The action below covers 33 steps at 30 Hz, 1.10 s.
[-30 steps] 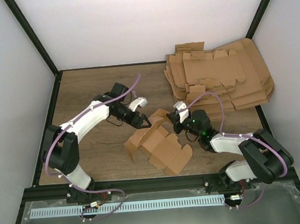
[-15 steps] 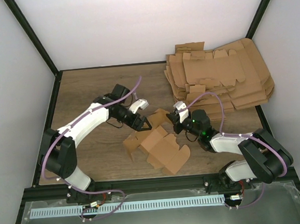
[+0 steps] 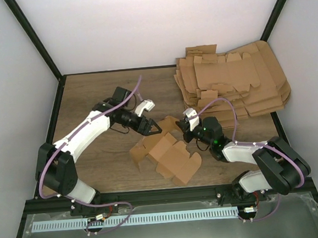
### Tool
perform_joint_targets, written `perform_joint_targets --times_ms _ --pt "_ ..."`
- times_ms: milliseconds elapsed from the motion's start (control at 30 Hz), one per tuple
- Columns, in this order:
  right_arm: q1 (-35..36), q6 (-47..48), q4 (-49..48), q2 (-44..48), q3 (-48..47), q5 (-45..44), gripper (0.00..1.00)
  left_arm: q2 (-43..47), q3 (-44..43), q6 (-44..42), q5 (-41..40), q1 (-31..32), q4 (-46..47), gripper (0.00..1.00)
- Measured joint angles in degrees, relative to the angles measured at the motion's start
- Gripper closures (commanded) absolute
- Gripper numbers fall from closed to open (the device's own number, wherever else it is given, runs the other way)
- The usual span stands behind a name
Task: Fold the paper box
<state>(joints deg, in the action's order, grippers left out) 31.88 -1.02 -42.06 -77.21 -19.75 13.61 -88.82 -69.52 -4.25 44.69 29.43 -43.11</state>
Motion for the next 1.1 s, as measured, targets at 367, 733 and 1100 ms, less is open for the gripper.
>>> perform_joint_targets --times_ms 367,733,1100 --pt "0.33 0.13 -0.02 0.02 0.0 -0.42 0.99 2.36 4.76 6.21 1.95 -5.99 4.96 0.22" --pt "0.57 0.13 -0.02 0.02 0.0 -0.42 0.99 4.72 7.45 10.1 1.99 -12.41 9.44 0.27" --pt "0.57 0.15 -0.02 0.02 0.0 -0.39 0.99 0.7 10.99 7.15 4.33 -12.72 8.63 0.23"
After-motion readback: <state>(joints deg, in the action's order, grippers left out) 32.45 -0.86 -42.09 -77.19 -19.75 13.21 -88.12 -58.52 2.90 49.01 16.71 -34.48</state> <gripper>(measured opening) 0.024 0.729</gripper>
